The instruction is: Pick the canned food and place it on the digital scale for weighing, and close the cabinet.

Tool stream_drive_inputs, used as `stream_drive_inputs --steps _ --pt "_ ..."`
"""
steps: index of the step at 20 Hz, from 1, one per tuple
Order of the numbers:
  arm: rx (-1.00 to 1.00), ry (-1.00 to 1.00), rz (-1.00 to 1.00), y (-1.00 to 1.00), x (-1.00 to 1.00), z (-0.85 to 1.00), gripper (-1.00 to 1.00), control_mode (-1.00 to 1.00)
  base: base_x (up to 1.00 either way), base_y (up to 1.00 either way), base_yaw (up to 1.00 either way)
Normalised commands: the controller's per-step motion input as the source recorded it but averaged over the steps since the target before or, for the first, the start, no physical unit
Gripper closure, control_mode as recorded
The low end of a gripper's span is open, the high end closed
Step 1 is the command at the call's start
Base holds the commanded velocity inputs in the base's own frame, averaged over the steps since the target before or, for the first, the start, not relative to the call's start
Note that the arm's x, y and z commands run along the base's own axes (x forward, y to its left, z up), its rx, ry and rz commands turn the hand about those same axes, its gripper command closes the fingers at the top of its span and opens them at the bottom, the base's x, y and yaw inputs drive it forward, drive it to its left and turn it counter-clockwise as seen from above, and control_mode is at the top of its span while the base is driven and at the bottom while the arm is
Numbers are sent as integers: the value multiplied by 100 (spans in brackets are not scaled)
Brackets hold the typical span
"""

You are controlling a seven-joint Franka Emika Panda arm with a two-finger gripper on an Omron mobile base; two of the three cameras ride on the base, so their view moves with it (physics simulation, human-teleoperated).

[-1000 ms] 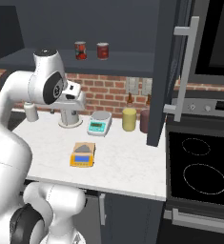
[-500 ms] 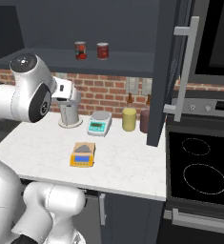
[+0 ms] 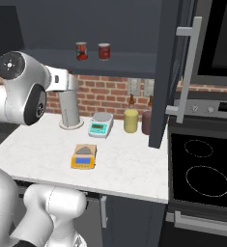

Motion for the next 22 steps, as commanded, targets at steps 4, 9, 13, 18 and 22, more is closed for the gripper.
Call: stream_drive_inputs --steps 4,9,13,18,22 --pt "0 -7 0 0 10 63 -100 -100 0 0 0" --pt "0 0 0 7 24 30 -100 -100 0 0 0" --pt "0 -5 0 19 44 6 -100 -100 0 0 0" --pt "0 -10 0 15 56 0 -100 -100 0 0 0" --pt "0 -1 0 3 51 0 -100 -100 0 0 0"
